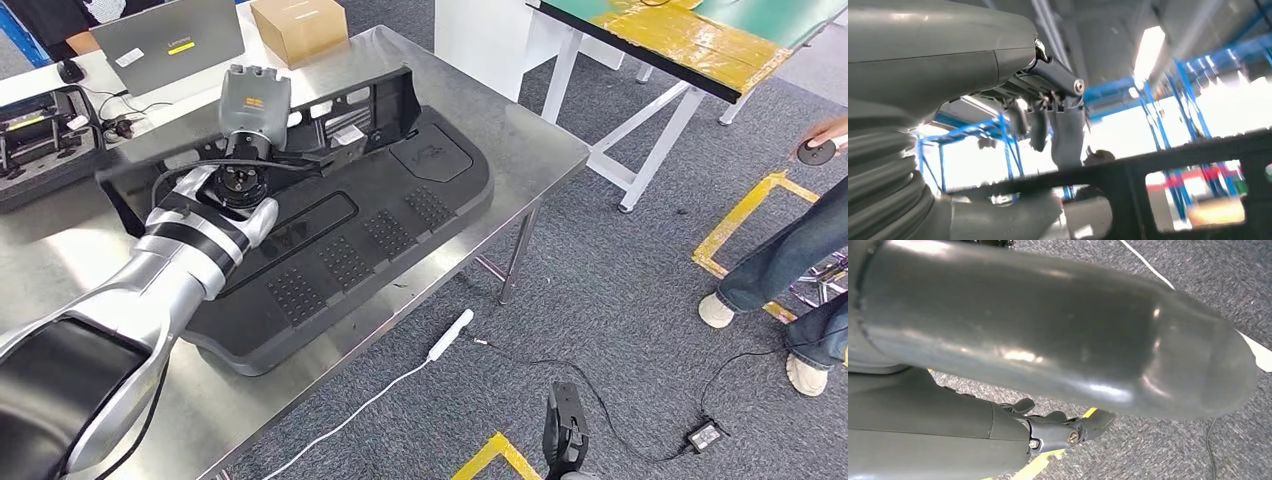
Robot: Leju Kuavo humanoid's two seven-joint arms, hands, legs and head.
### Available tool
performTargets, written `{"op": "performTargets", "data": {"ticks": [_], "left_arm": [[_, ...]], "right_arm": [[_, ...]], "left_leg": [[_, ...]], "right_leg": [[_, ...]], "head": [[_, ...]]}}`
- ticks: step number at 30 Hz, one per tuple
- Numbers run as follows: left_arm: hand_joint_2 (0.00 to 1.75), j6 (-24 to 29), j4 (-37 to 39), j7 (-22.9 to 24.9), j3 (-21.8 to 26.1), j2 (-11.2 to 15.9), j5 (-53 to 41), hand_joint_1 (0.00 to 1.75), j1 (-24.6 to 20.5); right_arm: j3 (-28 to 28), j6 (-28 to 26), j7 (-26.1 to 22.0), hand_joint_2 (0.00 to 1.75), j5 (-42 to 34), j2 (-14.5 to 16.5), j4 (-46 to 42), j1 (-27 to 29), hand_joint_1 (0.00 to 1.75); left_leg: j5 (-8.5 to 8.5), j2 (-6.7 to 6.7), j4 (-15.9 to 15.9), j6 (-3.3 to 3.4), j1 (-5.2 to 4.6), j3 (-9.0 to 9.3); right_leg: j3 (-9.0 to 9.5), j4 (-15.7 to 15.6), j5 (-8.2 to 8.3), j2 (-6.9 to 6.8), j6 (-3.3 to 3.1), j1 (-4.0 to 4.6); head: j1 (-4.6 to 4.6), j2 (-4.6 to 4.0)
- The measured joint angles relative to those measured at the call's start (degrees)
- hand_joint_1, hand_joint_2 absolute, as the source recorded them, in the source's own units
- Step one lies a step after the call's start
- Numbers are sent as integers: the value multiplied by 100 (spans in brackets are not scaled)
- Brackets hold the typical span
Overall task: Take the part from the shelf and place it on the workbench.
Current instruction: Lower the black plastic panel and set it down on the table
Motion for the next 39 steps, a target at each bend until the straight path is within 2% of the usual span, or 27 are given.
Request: {"op": "performTargets", "data": {"ticks": [1, 18, 22, 34, 36, 39], "left_arm": [[0, -156, 8, -85, -10, -17, 41, 0, -17], [0, -1339, 135, -783, -177, -130, 358, 0, -440], [0, -1425, 156, -824, -189, -151, 370, 0, -567], [0, -1321, 180, -968, -402, -222, 400, 0, -664], [0, -1036, 158, -928, -409, -241, 567, 0, -650], [0, -269, 86, -861, -373, -253, 834, 0, -619]], "right_arm": [[-2, 10, 0, 0, 8, -8, -3, 2, 0], [-82, 134, 0, 0, 196, -83, -74, 38, 0], [-82, 165, -1, 0, 254, -96, -75, 37, 0], [-149, 211, -34, 0, 301, -102, -75, 27, 0], [-174, 211, -42, 0, 292, -102, -75, 37, 0], [-218, 208, -52, 0, 271, -101, -75, 50, 0]], "left_leg": [[0, 0, 0, 0, 0, 0], [1, 0, 0, 1, -1, -2], [1, 0, 0, 1, -2, -2], [1, 0, 0, 1, -2, -2], [1, 0, 0, 1, -2, -2], [1, 0, 0, 1, -3, -3]], "right_leg": [[0, 0, 0, 0, 0, 0], [-1, 0, 0, 0, 0, -1], [-1, 0, 0, 0, 0, -1], [0, 0, 0, 0, 0, -1], [0, 0, 0, 0, 1, -1], [0, 0, 0, 0, 1, -2]], "head": [[0, 1], [1, 0], [0, 0], [1, 0], [0, 0], [0, 0]]}}
